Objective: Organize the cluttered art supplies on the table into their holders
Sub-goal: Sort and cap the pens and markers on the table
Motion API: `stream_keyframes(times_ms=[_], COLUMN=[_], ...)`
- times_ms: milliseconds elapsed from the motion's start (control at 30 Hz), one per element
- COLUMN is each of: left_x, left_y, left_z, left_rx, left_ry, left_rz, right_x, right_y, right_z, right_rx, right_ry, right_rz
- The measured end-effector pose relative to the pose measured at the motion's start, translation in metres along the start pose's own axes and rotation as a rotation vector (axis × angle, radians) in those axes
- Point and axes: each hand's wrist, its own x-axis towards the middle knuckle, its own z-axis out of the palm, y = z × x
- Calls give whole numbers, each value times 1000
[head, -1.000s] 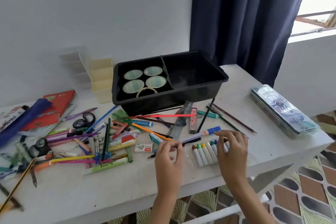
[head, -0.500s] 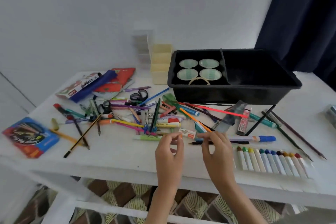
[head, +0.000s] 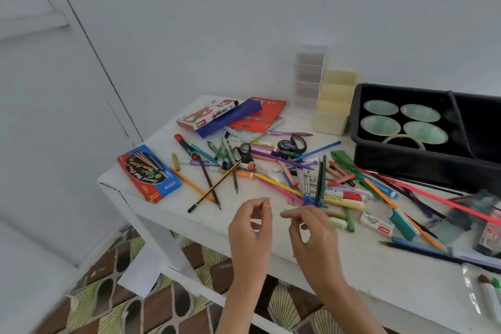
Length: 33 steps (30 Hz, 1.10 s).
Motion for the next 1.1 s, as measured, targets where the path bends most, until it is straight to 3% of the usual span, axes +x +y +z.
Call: stream_keyframes(times_ms=[300,567,900,1100], left_x=[85,151,225,269], left_y=[-34,-54,-70,-74], left_z=[-66,-91,-50,-1], left_rx=[1,18,115,289], left_ry=[-29,-99,-279,-407], left_rz=[-8,45,29,143], right_x=[48,88,163,220], right_y=[-39,-54,-13,18], right_z=[89,130,129,138], right_rx=[53,95,265,333], right_ry=[25,161,251,141], right_rz=[101,276,751,960])
